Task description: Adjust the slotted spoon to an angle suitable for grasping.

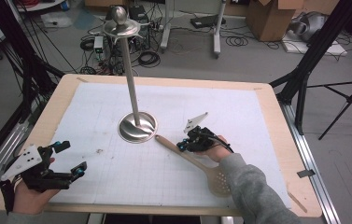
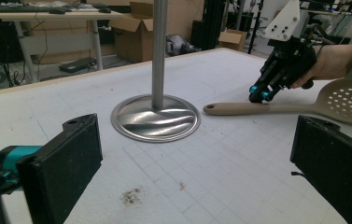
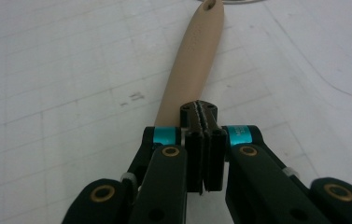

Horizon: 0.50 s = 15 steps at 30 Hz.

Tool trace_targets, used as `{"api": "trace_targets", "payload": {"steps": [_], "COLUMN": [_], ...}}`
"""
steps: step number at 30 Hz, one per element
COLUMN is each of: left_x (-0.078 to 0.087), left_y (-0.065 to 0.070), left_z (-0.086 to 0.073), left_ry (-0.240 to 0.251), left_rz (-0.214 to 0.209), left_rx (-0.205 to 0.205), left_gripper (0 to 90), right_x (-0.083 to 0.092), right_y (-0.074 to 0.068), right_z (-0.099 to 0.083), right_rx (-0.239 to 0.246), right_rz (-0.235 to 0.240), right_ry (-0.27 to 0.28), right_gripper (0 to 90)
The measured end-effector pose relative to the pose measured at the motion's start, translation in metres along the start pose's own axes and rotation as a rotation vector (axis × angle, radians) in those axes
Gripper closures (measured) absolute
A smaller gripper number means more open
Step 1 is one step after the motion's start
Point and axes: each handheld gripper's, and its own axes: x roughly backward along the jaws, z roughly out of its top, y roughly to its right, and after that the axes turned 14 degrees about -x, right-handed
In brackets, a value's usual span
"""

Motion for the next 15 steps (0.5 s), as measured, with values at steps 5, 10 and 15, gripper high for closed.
{"api": "trace_targets", "payload": {"steps": [5, 10, 15], "left_x": [0.0000, 0.0002, 0.0022], "left_y": [0.0003, 0.0011, 0.0009], "left_z": [-0.0002, -0.0002, -0.0002], "left_ry": [-0.004, -0.005, -0.003], "left_rz": [0.000, 0.000, 0.004], "left_rx": [-0.002, 0.000, 0.000], "left_gripper": [2.5, 2.5, 2.5], "right_x": [-0.0038, -0.0061, -0.0068], "right_y": [-0.0050, -0.0093, -0.0107], "right_z": [0.0021, 0.0051, 0.0063], "right_rx": [0.054, 0.091, 0.104], "right_rz": [0.053, 0.083, 0.085], "right_ry": [-0.005, -0.024, -0.029], "right_gripper": [89.9, 89.9, 89.8]}}
